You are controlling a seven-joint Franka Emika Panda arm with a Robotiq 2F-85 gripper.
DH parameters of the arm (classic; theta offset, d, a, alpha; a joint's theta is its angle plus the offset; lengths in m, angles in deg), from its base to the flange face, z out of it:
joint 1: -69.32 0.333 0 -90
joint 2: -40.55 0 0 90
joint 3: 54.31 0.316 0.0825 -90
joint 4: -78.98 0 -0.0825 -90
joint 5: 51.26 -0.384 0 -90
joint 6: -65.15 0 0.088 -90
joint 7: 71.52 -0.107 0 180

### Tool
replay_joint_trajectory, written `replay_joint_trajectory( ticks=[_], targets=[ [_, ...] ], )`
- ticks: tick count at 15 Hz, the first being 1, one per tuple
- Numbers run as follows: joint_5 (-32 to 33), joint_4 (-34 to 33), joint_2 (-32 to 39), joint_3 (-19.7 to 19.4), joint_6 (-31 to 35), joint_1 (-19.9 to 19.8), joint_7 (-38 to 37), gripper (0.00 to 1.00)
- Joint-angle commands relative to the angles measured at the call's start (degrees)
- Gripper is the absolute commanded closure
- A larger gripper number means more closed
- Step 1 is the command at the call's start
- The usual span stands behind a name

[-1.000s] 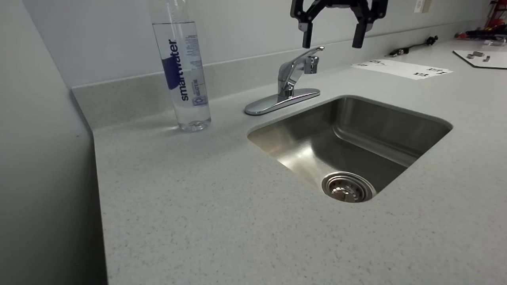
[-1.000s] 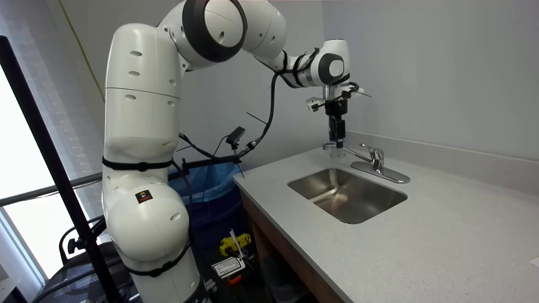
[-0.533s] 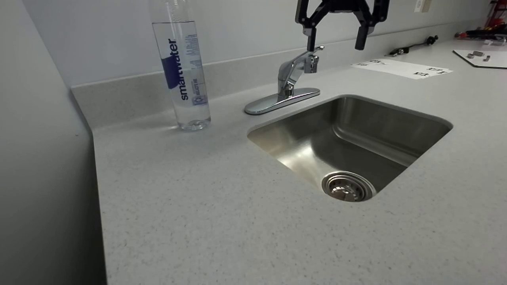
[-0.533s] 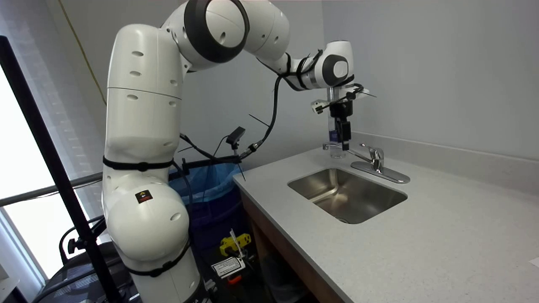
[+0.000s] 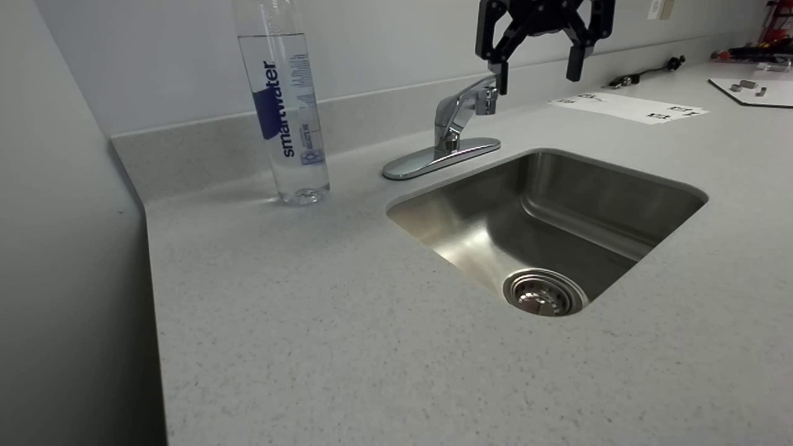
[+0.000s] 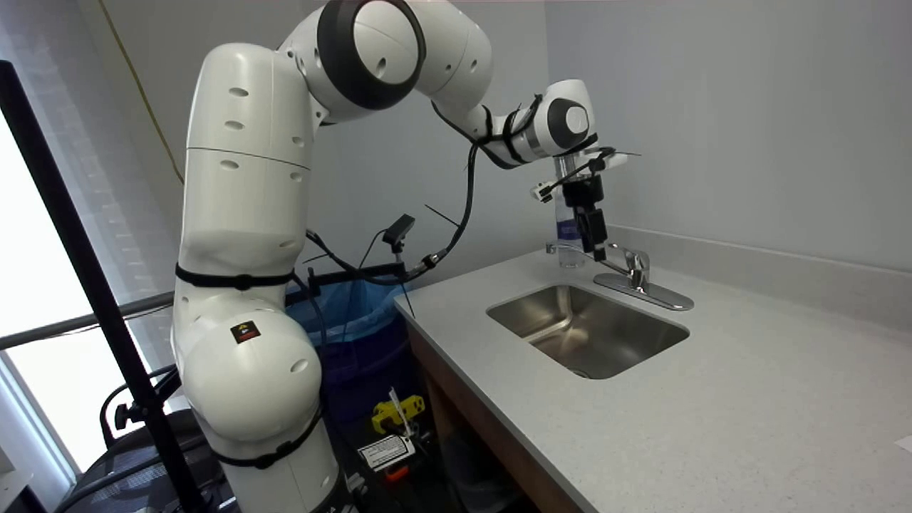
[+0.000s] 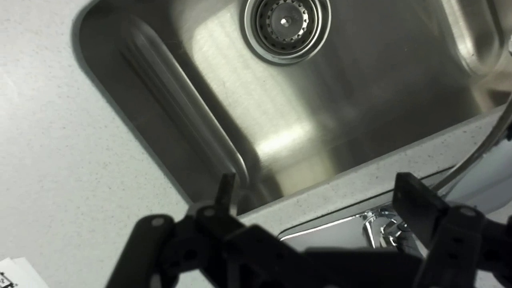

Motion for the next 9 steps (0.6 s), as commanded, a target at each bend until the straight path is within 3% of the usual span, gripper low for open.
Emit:
replay_joint_trajectory(
  ticks=[1, 5, 9],
  targets=[
    [4.15, 0.69, 0.58, -0.23, -2.55, 2.73, -3.12, 0.00],
    [5.94, 1.48, 0.59, 0.61, -4.89, 4.61, -4.70, 0.00],
    [2.83, 1.11, 0.74, 2.36, -5.64, 4.87, -4.40, 0.00]
  ],
)
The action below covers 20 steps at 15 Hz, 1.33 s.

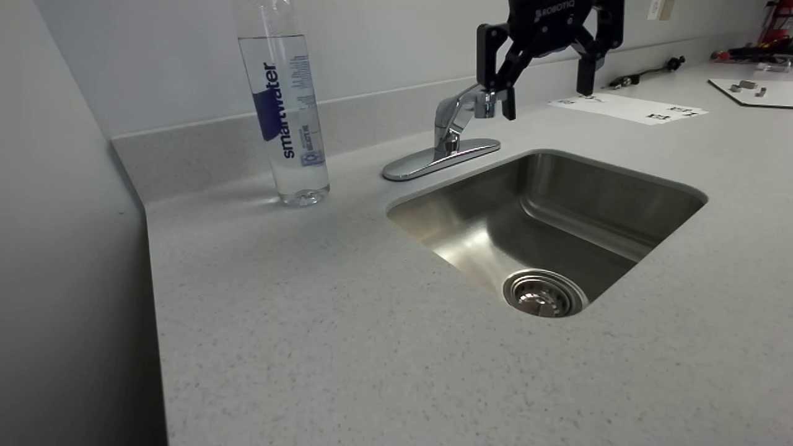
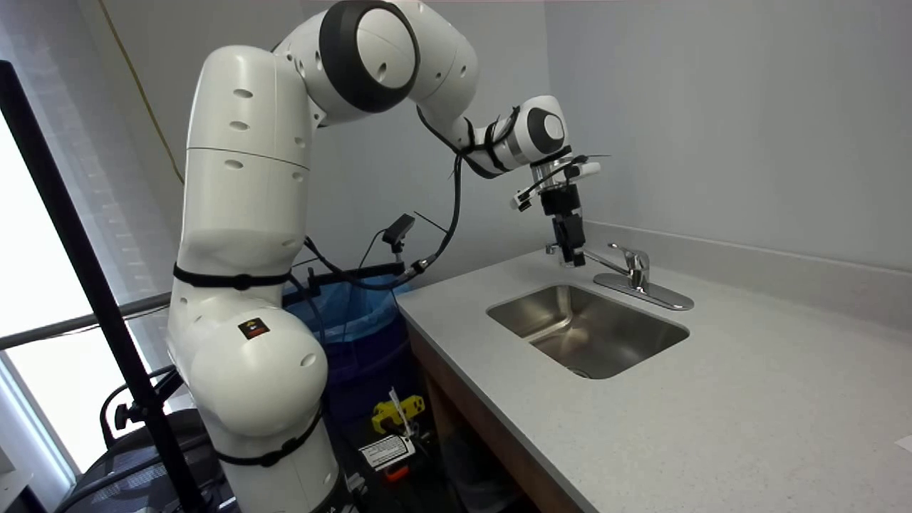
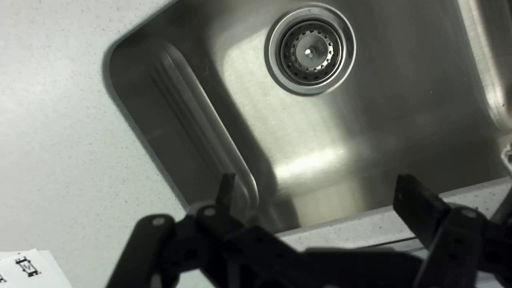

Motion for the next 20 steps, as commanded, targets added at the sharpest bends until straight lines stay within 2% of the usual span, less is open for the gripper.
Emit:
replay_joint_trajectory(
  ticks=[1, 5, 8, 13, 16, 20],
  targets=[
    [-3.24, 0.60, 0.58, 2.32, 1.17, 0.70, -1.72, 0.00],
    [-7.43, -0.29, 3.14, 4.17, 7.25, 1.39, -6.29, 0.00],
    [-9.47, -2.34, 6.47, 4.86, 16.47, 2.96, -11.35, 0.00],
    [-8.27, -8.24, 13.74, 2.87, 29.13, 7.08, -18.42, 0.00],
    [-8.70, -11.49, 16.37, 1.73, 31.73, 8.38, -20.12, 0.00],
    [-8.42, -12.43, 15.68, 0.86, 24.71, 8.81, -19.52, 0.00]
  ],
)
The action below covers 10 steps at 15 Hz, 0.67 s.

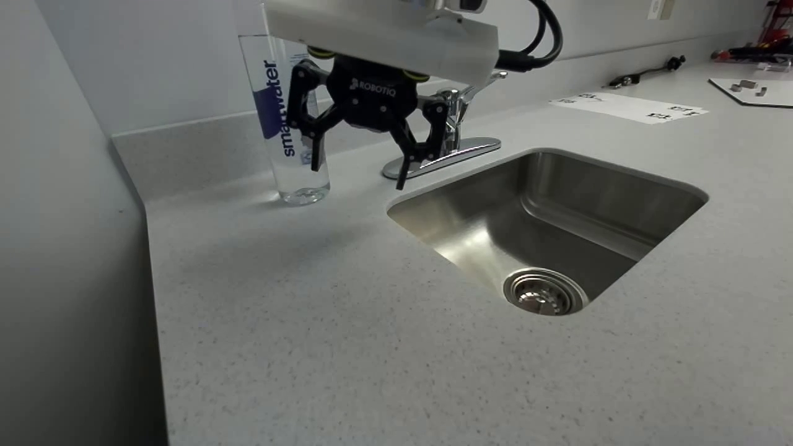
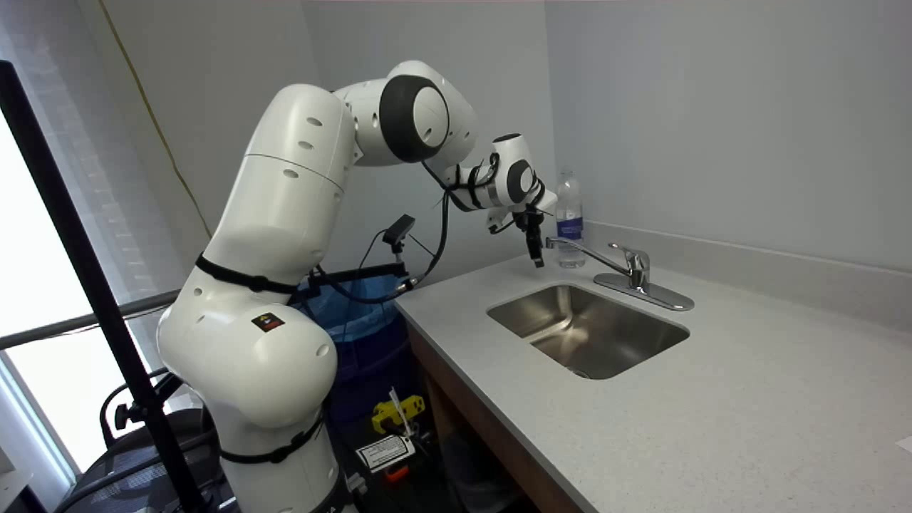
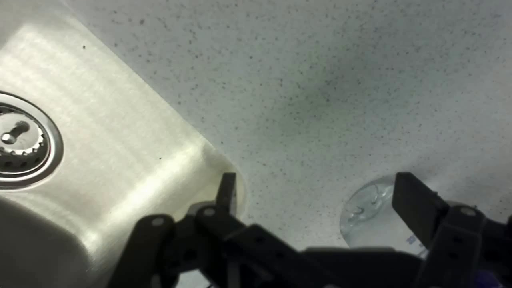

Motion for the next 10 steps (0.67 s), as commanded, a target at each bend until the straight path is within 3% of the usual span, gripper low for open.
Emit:
replay_joint_trajectory(
  ticks=[1, 3, 10],
  targets=[
    [-0.20, -2.85, -0.18, -2.01, -7.94, 1.32, -0.56, 0.00],
    [0.07, -3.20, -1.08, -2.07, -12.14, 0.92, 0.07, 0.00],
    [-0.71, -8.98, -0.02, -1.97, -16.71, -0.31, -0.13, 0.00]
  ],
)
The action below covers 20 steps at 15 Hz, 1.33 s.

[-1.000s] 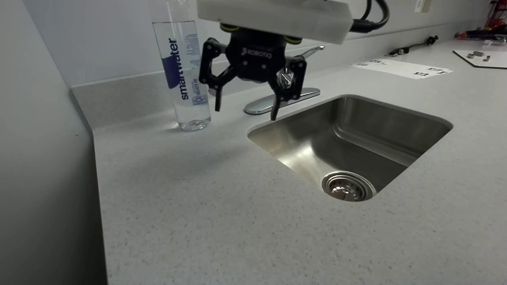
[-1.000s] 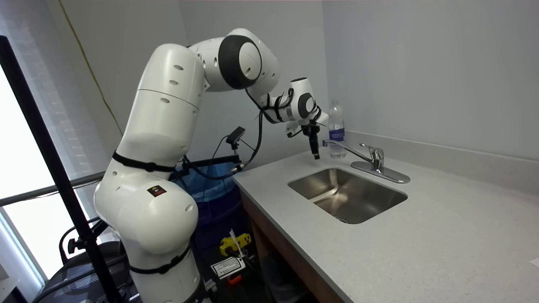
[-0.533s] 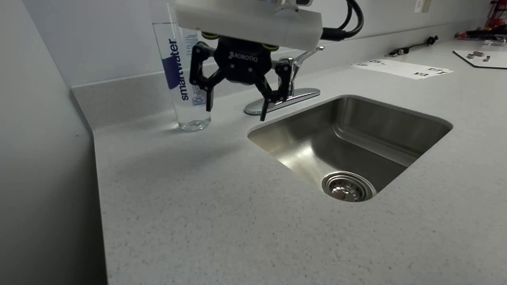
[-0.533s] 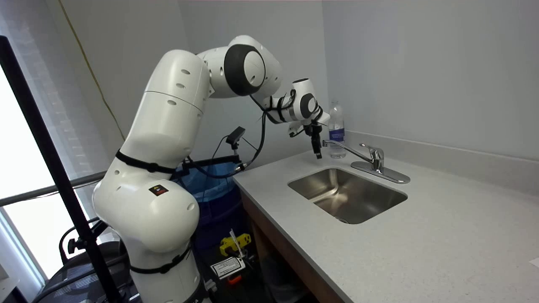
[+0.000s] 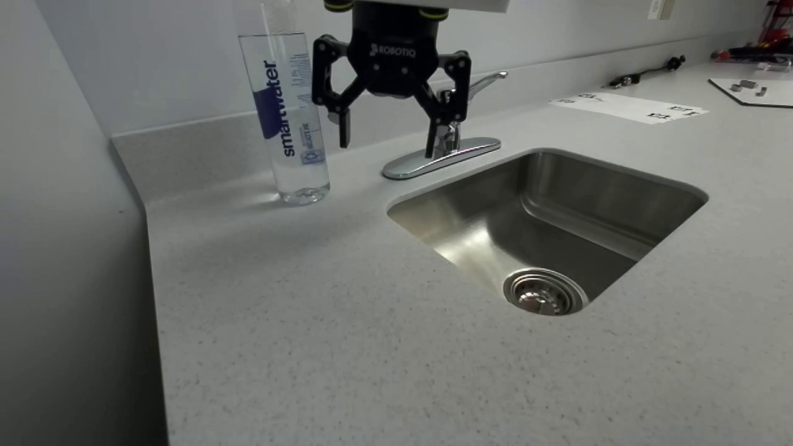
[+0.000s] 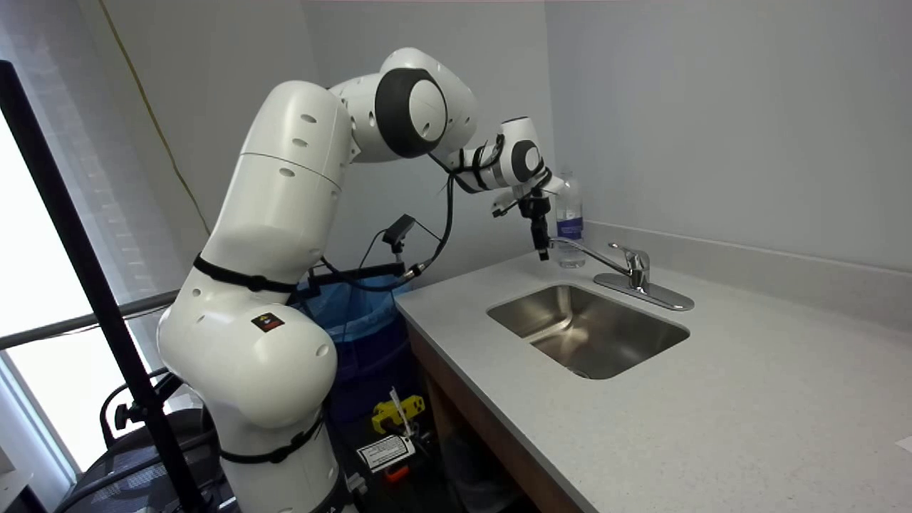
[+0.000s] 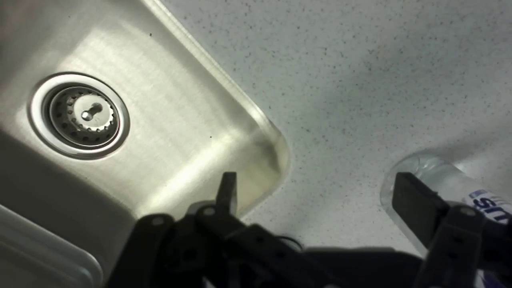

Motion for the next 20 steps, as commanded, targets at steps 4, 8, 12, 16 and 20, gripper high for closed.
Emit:
replay_joint_trajectory(
  ticks=[4, 8, 12, 16, 20],
  targets=[
    [0.24, -8.82, 4.27, -1.20, -3.53, 0.55, -3.60, 0.00],
    [0.68, -14.07, 8.18, -1.69, -0.36, 1.09, -7.11, 0.00],
    [0.18, -17.93, 10.24, -2.15, -2.86, 1.03, -6.95, 0.00],
    [-0.71, -16.40, 9.19, -1.25, -4.39, 0.52, -5.33, 0.00],
    [-0.98, -17.06, 9.32, -1.18, -6.88, 0.41, -5.44, 0.00]
  ],
)
